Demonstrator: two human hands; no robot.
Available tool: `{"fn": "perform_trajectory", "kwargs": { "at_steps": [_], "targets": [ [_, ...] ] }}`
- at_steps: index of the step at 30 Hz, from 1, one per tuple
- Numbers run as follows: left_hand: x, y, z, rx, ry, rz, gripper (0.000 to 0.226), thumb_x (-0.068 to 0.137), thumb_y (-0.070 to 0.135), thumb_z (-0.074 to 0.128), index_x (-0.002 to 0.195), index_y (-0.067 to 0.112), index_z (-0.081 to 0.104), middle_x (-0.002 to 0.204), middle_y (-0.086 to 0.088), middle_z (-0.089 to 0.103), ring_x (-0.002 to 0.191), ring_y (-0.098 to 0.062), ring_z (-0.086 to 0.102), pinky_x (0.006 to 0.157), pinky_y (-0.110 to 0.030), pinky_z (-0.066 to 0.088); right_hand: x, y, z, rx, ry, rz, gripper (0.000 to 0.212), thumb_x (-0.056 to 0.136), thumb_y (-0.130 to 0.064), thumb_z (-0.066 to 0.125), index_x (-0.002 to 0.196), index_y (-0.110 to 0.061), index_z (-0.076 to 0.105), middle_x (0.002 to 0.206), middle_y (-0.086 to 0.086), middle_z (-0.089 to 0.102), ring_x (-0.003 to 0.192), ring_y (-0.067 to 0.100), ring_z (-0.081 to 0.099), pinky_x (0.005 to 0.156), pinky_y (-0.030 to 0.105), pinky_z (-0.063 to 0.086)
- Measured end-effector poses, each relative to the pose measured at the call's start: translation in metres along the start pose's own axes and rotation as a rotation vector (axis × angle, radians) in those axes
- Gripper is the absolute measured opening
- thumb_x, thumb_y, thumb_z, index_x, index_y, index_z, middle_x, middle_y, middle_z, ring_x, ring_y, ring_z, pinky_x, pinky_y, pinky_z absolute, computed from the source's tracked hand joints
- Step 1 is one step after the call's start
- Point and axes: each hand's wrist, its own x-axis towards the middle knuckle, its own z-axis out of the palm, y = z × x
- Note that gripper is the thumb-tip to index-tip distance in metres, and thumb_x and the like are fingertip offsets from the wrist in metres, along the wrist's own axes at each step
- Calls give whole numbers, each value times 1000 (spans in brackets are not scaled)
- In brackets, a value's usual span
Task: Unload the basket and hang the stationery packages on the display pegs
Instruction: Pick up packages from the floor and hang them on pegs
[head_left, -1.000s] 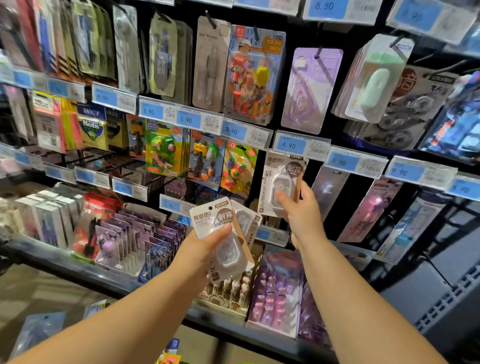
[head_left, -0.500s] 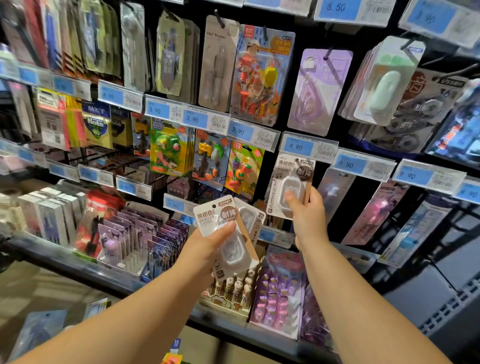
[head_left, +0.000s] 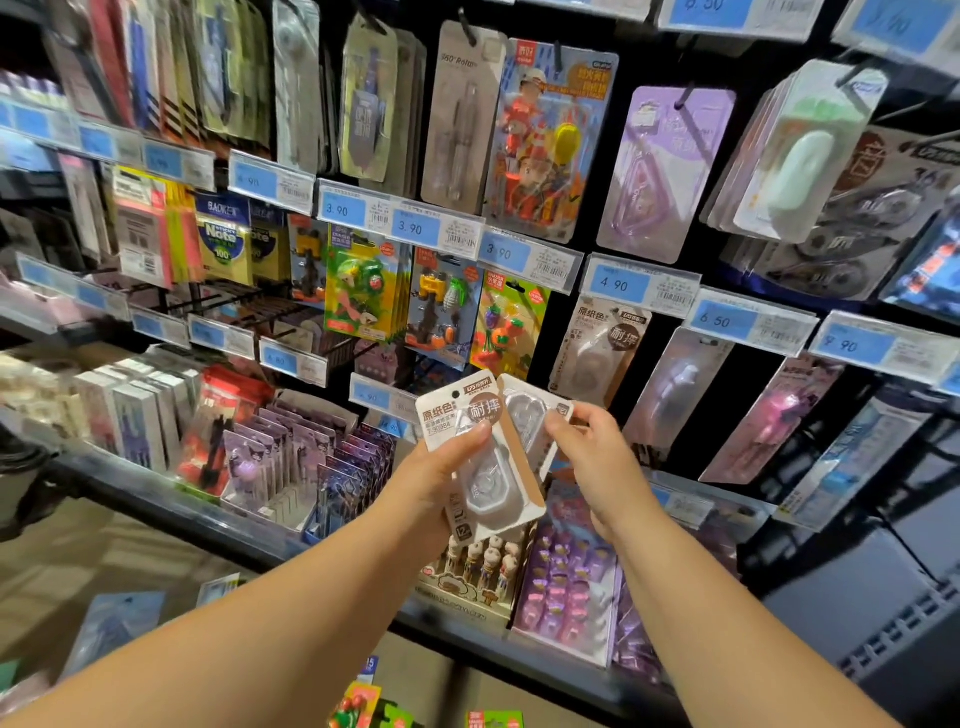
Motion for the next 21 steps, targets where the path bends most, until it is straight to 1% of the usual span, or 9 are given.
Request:
{"fn": "perform_trajectory", "kwargs": {
  "at_steps": [2,5,7,10,14,16,18,19,21],
  "targets": [
    [-3,0,1,29,-25,-42,44,76,25,74,115,8,63,87,-8,73,70,-23,70,61,-31,57,1,-3,-1,90,-25,-3,35,90,-33,67,121,-28,51,116,1,61,106,15,61,82,26,48],
    [-6,-2,1,104,-93,-92,57,74,27,77,124,5,61,91,-10,72,73,-24,69,62,-31,56,1,-2,-4,112,-52,-28,42,80,-26,79,115,-33,57,114,6,65,101,22,66,86,35,54],
    [-8,-3,2,109,-74,-101,59,72,27,77,124,5,61,90,-10,72,71,-24,69,60,-30,55,-1,-4,-5,93,-41,-21,43,77,-19,80,116,-26,62,108,9,69,93,21,69,80,34,56],
    [-10,-3,1,52,43,-89,50,73,25,74,118,5,65,80,-8,72,63,-22,67,60,-29,54,-1,-7,-11,167,31,5,41,81,-7,74,120,-13,62,104,11,71,82,18,70,69,28,53],
    [-8,0,-6,3,120,-83,19,83,23,69,95,8,67,69,-6,70,55,-20,65,56,-28,54,2,-7,-22,241,188,36,46,81,-5,73,123,-12,57,98,10,68,81,21,67,72,33,53],
    [-7,0,-8,-4,134,-77,18,86,23,69,96,8,66,72,-8,70,57,-21,66,61,-34,57,2,-7,-25,265,241,41,47,81,-5,72,125,-14,56,98,6,65,81,19,66,70,32,53],
    [-8,0,-8,15,131,-77,27,81,24,72,103,10,65,78,-9,71,64,-24,68,70,-42,57,3,-6,-28,264,263,38,47,82,-6,70,125,-15,55,103,5,63,87,18,64,68,26,49],
    [-9,-1,-7,13,124,-77,30,78,23,73,105,11,65,81,-9,71,66,-25,68,71,-44,58,3,-6,-28,246,240,42,46,82,-6,70,124,-16,56,105,7,63,90,18,64,67,24,48],
    [-10,-1,-4,1,128,-70,35,72,22,73,105,14,65,86,-10,72,72,-27,69,71,-47,58,1,-5,-28,237,120,76,38,81,-2,69,116,-15,61,103,9,66,83,18,66,60,22,49]
  ]
}}
